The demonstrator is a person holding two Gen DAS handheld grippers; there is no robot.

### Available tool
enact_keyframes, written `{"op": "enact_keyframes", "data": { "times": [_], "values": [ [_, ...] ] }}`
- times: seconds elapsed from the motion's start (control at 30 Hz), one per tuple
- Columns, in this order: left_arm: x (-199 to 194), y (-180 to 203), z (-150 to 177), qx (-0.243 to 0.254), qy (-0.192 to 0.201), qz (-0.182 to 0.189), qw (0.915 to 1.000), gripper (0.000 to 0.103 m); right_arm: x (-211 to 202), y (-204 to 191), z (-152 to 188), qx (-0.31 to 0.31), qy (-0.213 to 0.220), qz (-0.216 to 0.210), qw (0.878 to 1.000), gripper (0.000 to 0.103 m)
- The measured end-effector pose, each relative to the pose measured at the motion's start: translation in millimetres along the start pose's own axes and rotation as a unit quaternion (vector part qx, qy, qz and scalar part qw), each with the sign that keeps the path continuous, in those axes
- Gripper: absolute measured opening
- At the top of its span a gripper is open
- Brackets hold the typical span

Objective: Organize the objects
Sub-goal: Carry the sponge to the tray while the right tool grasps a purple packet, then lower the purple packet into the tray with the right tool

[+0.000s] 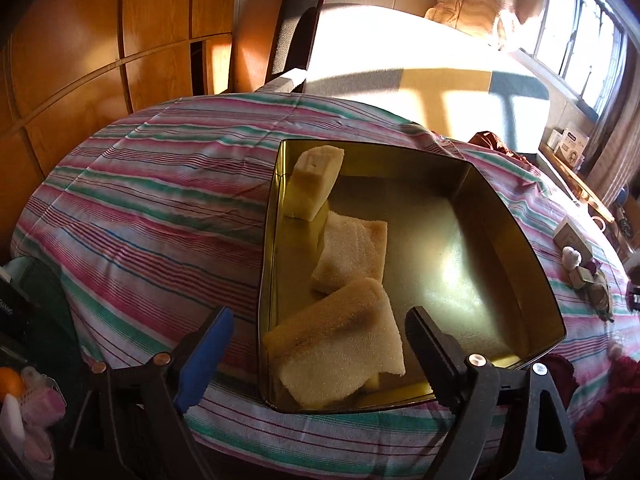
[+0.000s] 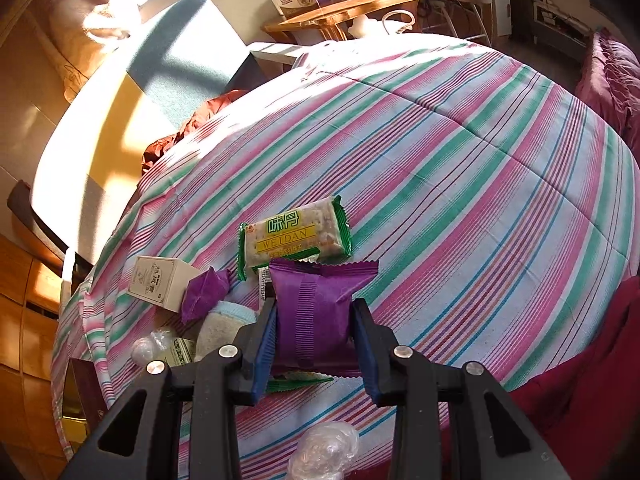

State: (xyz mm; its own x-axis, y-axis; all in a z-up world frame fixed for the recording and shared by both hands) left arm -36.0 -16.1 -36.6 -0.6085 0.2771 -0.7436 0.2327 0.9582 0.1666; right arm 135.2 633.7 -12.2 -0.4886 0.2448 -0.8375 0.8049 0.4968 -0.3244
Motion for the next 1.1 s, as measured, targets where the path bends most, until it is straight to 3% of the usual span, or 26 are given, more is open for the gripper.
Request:
{"op": "enact_keyframes", "data": {
  "times": [0.2, 0.37, 0.5, 0.63, 0.83, 0.93, 1.1],
  "values": [
    [-26, -4, -9, -0.026, 0.042, -0.003, 0.9988, 0.088, -28, -40, 9, -0.07, 0.044, 0.002, 0.997, 0.036],
    [-41, -5, -15, -0.046, 0.063, -0.011, 0.9969, 0.089, -64, -117, 35, -0.171, 0.064, -0.061, 0.981, 0.036],
    [-48, -4, -15, -0.046, 0.068, -0.016, 0.9965, 0.089, -72, -195, 81, -0.269, 0.041, -0.126, 0.954, 0.036],
    [-51, -4, -13, -0.049, 0.069, -0.015, 0.9963, 0.09, -64, -267, 148, -0.36, -0.006, -0.181, 0.915, 0.036],
    [-51, -6, -9, -0.05, 0.066, -0.013, 0.9965, 0.09, -36, -341, 255, -0.466, -0.083, -0.207, 0.856, 0.036],
    [-52, -12, -7, -0.057, 0.067, -0.014, 0.996, 0.09, -18, -360, 293, -0.487, -0.118, -0.207, 0.84, 0.036],
    [-51, -29, -1, -0.074, 0.062, -0.027, 0.9949, 0.09, 6, -379, 334, -0.505, -0.158, -0.2, 0.825, 0.036]
  ]
}}
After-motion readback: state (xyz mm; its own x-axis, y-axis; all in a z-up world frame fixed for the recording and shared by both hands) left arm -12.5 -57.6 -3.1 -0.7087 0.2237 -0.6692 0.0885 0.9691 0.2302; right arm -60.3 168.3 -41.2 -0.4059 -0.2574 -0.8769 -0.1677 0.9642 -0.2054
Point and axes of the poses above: each gripper's, at about its wrist camera, not at the fingertips, and x roughly the way its jaws point, y to its right, z to its underside, the point moved 1 cm from there along x, roughly the way its jaws point, and after that the axes turned 3 degrees about z, right-handed, at the moved point
